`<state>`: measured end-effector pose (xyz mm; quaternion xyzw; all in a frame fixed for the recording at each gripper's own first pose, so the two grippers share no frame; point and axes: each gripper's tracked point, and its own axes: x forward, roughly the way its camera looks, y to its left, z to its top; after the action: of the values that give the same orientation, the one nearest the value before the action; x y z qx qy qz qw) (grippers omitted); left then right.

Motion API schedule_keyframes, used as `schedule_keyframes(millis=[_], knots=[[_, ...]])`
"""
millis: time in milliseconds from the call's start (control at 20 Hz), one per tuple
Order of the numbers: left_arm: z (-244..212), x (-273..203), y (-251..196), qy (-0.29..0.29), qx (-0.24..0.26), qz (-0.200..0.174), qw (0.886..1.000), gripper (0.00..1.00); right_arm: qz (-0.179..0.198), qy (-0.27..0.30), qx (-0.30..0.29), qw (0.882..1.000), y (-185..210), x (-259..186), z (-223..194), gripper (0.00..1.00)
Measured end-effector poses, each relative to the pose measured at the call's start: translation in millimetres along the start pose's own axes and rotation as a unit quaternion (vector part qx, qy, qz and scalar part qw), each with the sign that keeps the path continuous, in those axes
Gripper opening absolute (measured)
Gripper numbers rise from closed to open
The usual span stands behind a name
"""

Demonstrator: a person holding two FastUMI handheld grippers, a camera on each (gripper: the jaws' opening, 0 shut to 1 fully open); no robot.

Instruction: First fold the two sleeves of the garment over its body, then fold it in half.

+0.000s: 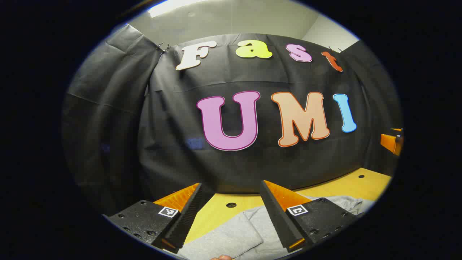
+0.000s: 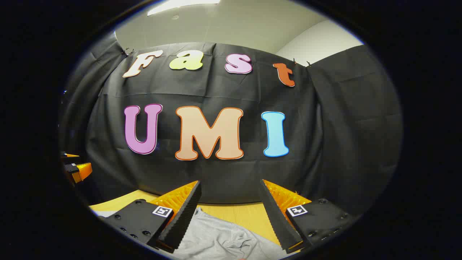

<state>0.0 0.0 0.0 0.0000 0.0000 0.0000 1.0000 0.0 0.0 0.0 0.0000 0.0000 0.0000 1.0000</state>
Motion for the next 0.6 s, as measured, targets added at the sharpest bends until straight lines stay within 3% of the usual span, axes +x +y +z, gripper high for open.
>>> schedule_keyframes(millis=[600], knots=[[0, 2, 4, -0.005, 0.006, 0.006, 1.0, 0.93, -0.009, -0.002, 0.001, 1.0, -11, 4, -3, 0.99]])
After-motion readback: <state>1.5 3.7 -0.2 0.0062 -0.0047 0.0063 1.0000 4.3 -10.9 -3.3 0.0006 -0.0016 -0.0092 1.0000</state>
